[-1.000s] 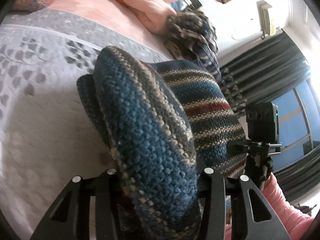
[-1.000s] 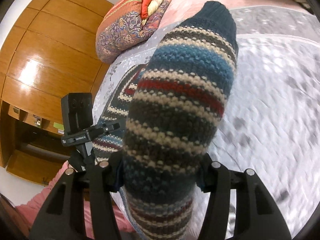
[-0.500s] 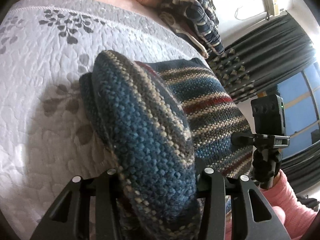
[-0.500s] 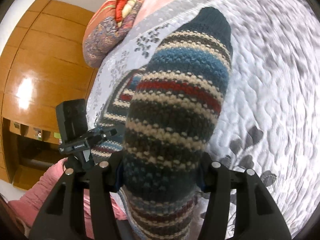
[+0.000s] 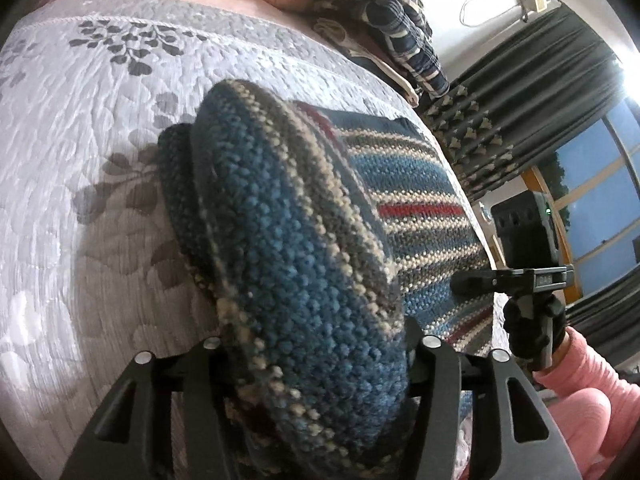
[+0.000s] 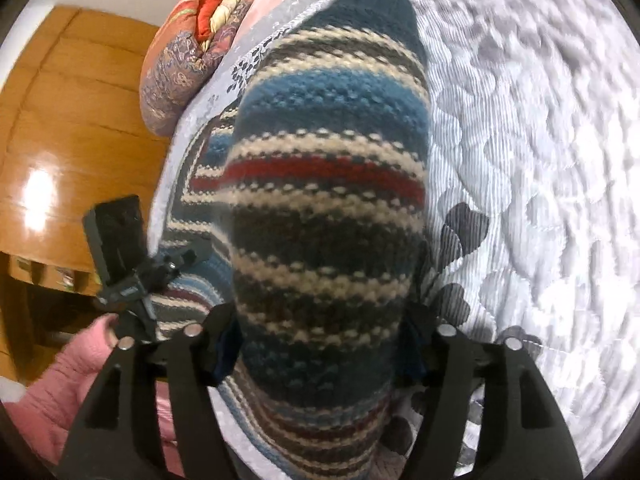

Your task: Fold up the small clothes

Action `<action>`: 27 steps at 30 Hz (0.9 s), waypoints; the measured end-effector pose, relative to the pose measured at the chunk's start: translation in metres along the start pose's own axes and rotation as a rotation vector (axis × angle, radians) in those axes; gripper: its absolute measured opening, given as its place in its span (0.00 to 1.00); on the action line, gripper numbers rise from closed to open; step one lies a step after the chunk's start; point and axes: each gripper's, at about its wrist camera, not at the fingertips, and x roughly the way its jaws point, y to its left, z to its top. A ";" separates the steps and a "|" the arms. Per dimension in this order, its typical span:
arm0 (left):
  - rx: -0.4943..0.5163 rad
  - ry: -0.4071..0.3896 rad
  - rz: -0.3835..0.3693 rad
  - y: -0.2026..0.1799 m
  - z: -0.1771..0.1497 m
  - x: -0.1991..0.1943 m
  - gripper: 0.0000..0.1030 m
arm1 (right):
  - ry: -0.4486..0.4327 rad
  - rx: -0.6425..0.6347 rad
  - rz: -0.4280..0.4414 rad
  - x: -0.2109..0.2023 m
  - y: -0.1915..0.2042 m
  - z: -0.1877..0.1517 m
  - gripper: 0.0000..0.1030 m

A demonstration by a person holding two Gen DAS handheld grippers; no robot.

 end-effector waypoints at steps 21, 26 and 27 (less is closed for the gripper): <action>0.129 -0.036 0.220 -0.043 -0.054 -0.054 0.71 | 0.016 -0.119 -0.283 -0.039 0.022 -0.100 0.67; 0.102 0.008 0.265 -0.026 -0.062 -0.039 0.71 | 0.038 -0.097 -0.309 -0.021 0.012 -0.099 0.67; 0.089 0.019 0.273 -0.022 -0.063 -0.036 0.72 | 0.038 -0.092 -0.309 -0.019 0.009 -0.099 0.68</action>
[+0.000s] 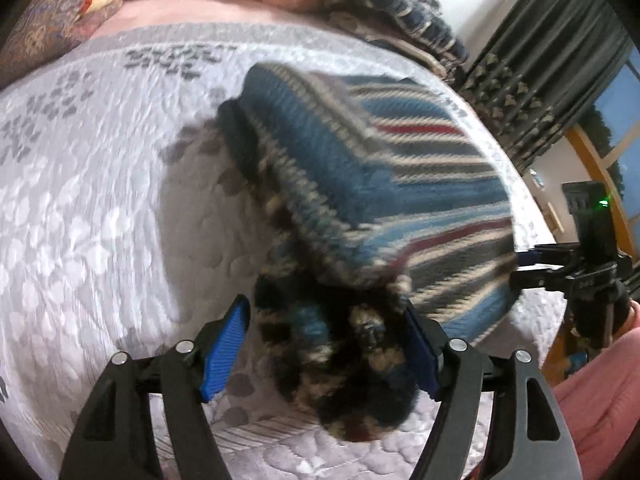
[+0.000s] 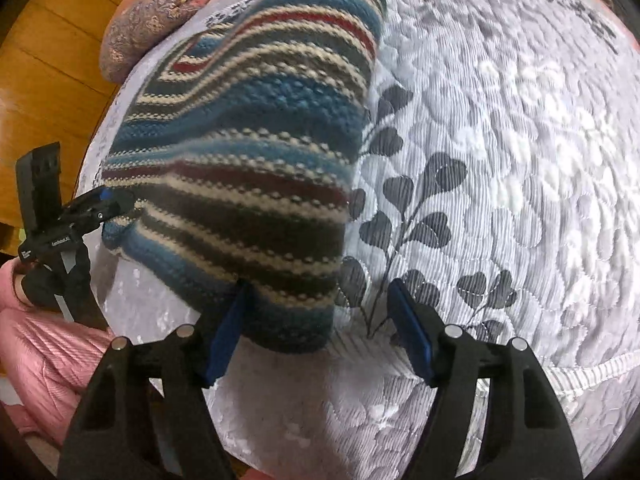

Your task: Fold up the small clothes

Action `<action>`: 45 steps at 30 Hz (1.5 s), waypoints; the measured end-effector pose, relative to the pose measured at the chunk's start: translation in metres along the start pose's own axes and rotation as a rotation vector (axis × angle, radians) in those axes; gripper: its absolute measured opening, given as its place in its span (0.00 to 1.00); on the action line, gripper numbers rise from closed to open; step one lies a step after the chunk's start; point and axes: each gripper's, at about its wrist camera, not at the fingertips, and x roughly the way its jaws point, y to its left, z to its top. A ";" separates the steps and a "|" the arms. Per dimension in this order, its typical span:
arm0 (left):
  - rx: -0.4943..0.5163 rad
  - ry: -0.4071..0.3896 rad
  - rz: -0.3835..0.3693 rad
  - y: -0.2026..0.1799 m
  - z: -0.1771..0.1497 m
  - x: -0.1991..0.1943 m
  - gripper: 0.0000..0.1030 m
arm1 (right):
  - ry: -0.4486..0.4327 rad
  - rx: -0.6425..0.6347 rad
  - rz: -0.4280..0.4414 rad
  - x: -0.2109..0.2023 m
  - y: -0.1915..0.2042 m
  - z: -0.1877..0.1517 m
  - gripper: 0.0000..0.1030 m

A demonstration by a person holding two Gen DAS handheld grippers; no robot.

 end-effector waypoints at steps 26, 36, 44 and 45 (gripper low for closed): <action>-0.045 -0.101 0.239 -0.073 0.024 -0.105 0.92 | -0.106 -0.023 -0.223 -0.091 0.079 0.026 0.89; -0.096 -0.111 0.326 -0.101 0.001 -0.133 0.93 | -0.169 0.046 -0.308 -0.112 0.105 -0.007 0.92; -0.075 -0.137 0.378 -0.121 -0.013 -0.143 0.93 | -0.205 0.066 -0.316 -0.116 0.122 -0.028 0.94; -0.072 -0.136 0.385 -0.123 -0.015 -0.143 0.93 | -0.204 0.069 -0.315 -0.115 0.123 -0.029 0.94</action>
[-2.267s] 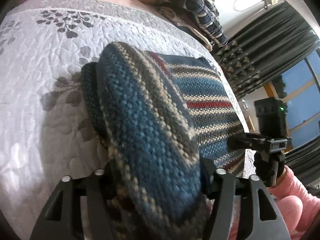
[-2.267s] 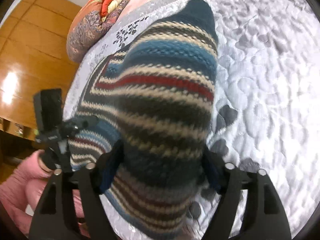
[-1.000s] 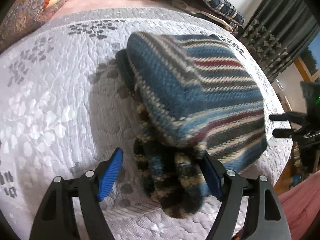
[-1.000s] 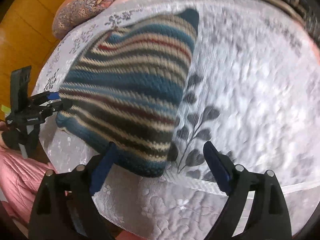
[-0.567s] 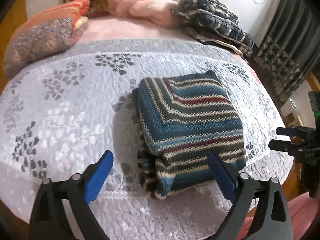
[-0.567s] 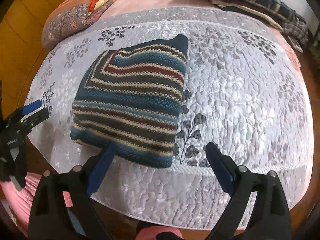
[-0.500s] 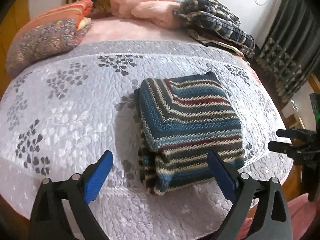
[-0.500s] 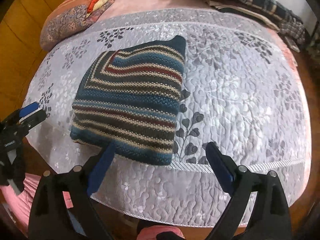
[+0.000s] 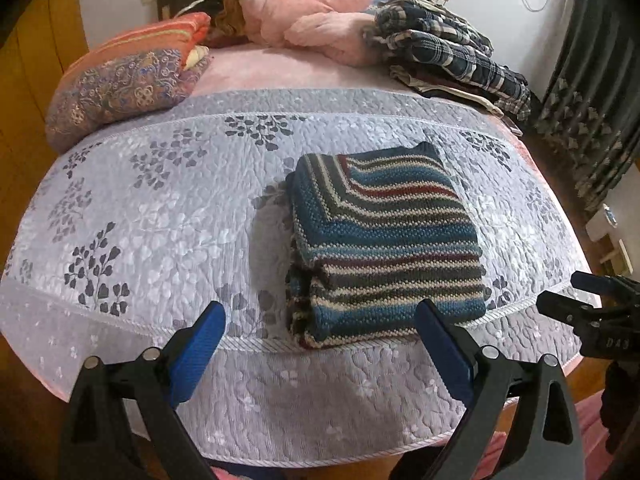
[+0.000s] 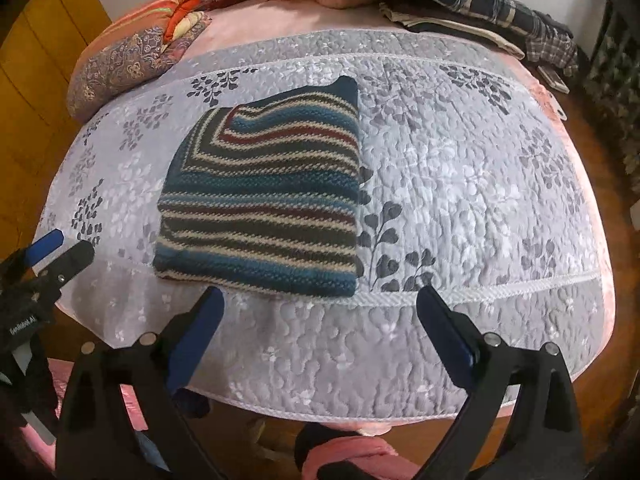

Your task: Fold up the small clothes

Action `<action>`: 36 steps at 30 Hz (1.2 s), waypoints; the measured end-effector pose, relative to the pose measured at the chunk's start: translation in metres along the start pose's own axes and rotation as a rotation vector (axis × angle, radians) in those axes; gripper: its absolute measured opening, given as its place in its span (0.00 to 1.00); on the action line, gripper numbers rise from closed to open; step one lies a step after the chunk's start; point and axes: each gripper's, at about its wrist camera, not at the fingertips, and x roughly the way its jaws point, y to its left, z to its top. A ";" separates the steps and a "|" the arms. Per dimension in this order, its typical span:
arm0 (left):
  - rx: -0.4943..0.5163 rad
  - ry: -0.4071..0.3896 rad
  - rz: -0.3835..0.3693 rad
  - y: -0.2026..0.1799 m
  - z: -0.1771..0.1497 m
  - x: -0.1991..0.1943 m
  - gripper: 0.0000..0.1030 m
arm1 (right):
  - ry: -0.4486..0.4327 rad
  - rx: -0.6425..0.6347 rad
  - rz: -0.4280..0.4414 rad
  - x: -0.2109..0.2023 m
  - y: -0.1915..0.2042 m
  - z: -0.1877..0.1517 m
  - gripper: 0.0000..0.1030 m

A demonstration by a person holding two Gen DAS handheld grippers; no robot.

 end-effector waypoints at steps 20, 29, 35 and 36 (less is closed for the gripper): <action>0.023 0.035 0.030 -0.005 -0.009 0.007 0.93 | 0.019 -0.019 -0.037 0.007 0.014 -0.005 0.96; 0.020 0.035 0.041 -0.005 -0.009 0.008 0.93 | 0.001 -0.005 -0.017 0.003 0.010 -0.003 0.96; 0.011 0.035 0.051 -0.003 -0.008 0.010 0.93 | 0.014 -0.016 -0.021 0.004 0.012 -0.003 0.96; 0.010 0.035 0.053 -0.003 -0.009 0.010 0.93 | 0.016 -0.017 -0.024 0.005 0.012 -0.003 0.96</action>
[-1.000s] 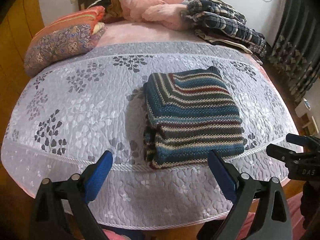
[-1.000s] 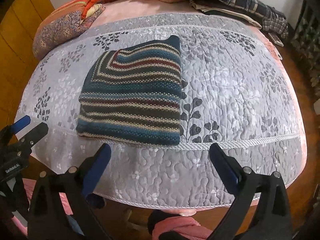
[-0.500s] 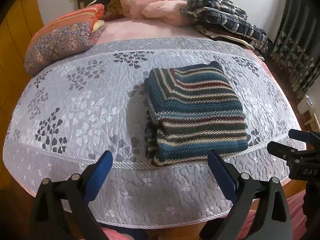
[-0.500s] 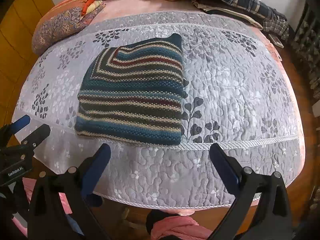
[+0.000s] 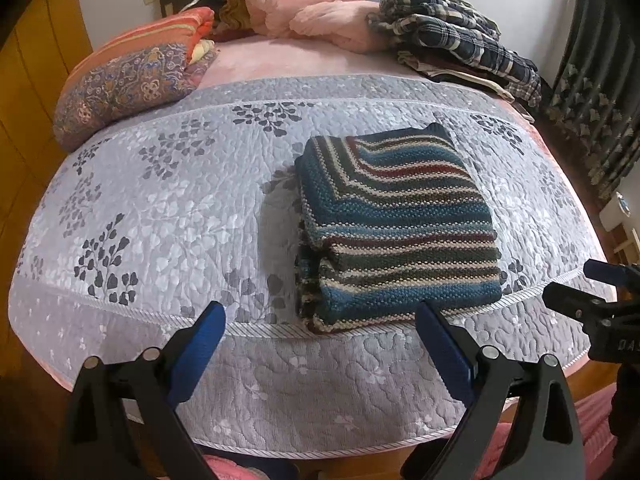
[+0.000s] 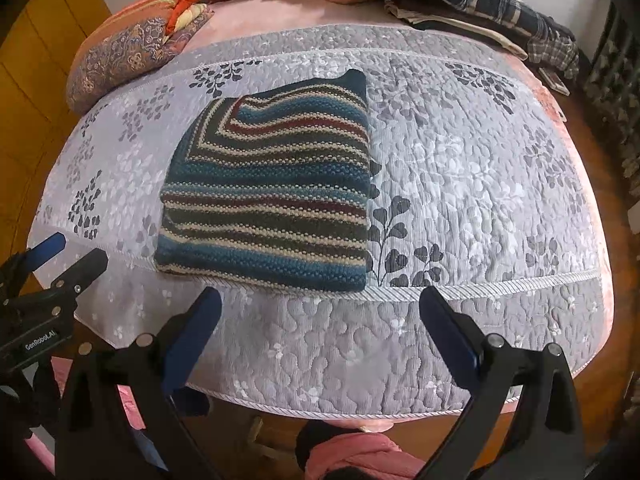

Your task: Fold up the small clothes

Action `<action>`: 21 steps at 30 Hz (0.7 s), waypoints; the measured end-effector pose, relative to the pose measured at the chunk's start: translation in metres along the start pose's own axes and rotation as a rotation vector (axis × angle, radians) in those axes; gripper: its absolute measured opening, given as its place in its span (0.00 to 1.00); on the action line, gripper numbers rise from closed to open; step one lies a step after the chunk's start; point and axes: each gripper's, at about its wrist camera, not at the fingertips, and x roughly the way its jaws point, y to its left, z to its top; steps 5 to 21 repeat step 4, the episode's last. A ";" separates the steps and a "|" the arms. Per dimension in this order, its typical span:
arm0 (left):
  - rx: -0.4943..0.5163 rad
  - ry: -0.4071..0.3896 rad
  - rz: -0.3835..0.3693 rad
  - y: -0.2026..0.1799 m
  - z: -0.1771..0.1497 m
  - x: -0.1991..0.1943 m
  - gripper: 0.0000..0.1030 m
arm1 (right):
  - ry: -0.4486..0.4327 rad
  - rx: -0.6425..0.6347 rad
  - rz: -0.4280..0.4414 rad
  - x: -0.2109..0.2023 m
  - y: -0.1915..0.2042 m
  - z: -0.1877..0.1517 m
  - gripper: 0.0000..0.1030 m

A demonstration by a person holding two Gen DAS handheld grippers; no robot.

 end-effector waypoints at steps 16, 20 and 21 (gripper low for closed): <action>0.000 0.000 0.003 0.000 0.000 0.000 0.93 | 0.002 0.005 -0.005 0.001 0.000 0.000 0.96; 0.000 0.000 0.003 0.000 0.000 0.000 0.93 | 0.002 0.005 -0.005 0.001 0.000 0.000 0.96; 0.000 0.000 0.003 0.000 0.000 0.000 0.93 | 0.002 0.005 -0.005 0.001 0.000 0.000 0.96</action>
